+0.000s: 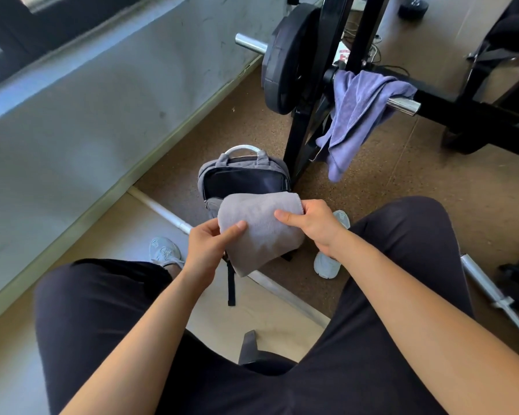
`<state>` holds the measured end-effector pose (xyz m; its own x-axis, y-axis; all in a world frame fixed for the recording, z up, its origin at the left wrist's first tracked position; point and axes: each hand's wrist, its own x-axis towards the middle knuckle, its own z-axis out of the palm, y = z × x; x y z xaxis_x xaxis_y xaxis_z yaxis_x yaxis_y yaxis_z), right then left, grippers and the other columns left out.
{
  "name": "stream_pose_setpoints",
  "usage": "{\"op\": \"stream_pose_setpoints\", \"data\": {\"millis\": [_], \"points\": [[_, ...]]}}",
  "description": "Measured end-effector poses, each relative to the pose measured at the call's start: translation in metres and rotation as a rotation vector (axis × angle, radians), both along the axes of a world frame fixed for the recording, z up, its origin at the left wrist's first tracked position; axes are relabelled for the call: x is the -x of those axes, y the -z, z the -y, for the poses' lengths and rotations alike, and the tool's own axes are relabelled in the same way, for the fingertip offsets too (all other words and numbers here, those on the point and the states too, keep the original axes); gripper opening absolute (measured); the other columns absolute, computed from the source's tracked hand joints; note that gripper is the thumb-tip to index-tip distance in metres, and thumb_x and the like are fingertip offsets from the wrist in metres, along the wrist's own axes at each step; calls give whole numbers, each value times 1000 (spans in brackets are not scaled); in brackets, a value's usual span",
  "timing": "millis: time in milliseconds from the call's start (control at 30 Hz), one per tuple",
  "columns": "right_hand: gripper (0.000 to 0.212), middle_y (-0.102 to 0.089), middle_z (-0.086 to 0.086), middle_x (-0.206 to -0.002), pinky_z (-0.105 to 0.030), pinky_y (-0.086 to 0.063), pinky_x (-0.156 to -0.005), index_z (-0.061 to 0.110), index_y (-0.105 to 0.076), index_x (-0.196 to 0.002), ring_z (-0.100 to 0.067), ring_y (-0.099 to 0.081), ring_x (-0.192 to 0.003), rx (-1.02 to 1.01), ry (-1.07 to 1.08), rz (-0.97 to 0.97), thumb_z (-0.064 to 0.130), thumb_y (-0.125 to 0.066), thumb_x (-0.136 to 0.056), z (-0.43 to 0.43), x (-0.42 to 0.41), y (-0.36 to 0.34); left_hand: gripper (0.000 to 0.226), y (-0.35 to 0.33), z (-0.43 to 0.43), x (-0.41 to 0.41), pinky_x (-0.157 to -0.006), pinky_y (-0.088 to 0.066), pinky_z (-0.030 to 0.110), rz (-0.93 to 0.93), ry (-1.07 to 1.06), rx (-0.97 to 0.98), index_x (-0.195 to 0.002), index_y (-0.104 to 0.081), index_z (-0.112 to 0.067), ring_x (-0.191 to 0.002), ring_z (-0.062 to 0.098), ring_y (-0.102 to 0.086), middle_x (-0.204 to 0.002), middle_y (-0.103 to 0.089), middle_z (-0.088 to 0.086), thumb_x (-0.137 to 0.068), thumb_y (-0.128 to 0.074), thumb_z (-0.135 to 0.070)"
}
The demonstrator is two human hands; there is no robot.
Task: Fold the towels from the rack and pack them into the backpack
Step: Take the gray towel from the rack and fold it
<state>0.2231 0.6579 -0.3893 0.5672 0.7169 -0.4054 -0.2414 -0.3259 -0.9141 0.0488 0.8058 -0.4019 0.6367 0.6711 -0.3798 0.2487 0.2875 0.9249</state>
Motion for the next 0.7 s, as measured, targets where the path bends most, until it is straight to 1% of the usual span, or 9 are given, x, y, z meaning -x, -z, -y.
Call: {"op": "stream_pose_setpoints", "data": {"millis": [67,100,167,267,333,400,467,567,700], "points": [[17,-72,2,-80,-17,-50,-63,14,-71,-75,3,-68,-74,28,68,131,23,-80,-85,0,4,-2,23,3,2,1,-70,-55,34,0,-49,-120,-92,-78,-6,-79,12,-71,-89,-75,7,-81,-86,-25],[24,-70,-3,-83,-23,-52,-67,9,-70,-73,-2,-68,-81,58,108,225,27,-81,-84,-1,4,0,21,5,2,2,-74,-55,34,4,-64,-191,-89,-79,-14,-86,9,-69,-96,-72,2,-79,-88,-31],[31,-67,-2,-117,-37,-53,-89,12,-74,-80,-18,-59,-112,117,133,396,42,-82,-80,-3,2,7,21,9,-2,2,-93,-52,40,-17,-42,-345,-85,-81,-27,-118,10,-59,-120,-64,-8,-76,-88,-45],[25,-57,13,-143,-30,-43,-104,20,-78,-92,-10,-45,-135,3,104,377,42,-82,-80,-4,-3,3,19,6,-9,4,-112,-32,35,-44,-16,-448,-88,-82,-31,-144,4,-31,-150,-49,-22,-78,-86,-46],[39,-64,12,-134,-25,-38,-109,19,-75,-117,-4,-47,-135,-78,75,282,37,-80,-83,-2,-4,1,16,1,-10,5,-111,-33,33,68,-4,-350,-94,-82,-32,-140,-3,-41,-142,-60,-19,-81,-84,-41],[42,-70,2,-111,-24,-43,-96,6,-77,-109,-7,-59,-114,-154,76,148,37,-78,-82,-1,0,-2,16,-4,-7,6,-96,-48,34,166,0,-205,-93,-81,-27,-109,-1,-64,-111,-75,-8,-83,-79,-39],[50,-65,-14,-92,-25,-45,-80,-11,-71,-98,-16,-60,-90,-205,107,74,36,-78,-82,-2,2,-1,9,-8,-6,5,-79,-54,30,192,0,-151,-90,-78,-25,-87,8,-68,-91,-74,-2,-87,-76,-33],[44,-69,-26,-103,-31,-52,-82,-9,-69,-107,-25,-65,-94,-246,103,-17,27,-78,-82,-3,3,-2,11,-9,-5,5,-78,-58,32,208,57,-59,-100,-77,-27,-93,17,-71,-98,-76,1,-89,-76,-26],[37,-71,-15,-120,-30,-58,-88,8,-65,-124,-23,-70,-106,-203,33,-79,8,-73,-88,-3,2,-3,29,-10,-4,3,-76,-58,31,189,82,72,-119,-70,-23,-102,22,-73,-110,-77,4,-90,-71,-20]]}}
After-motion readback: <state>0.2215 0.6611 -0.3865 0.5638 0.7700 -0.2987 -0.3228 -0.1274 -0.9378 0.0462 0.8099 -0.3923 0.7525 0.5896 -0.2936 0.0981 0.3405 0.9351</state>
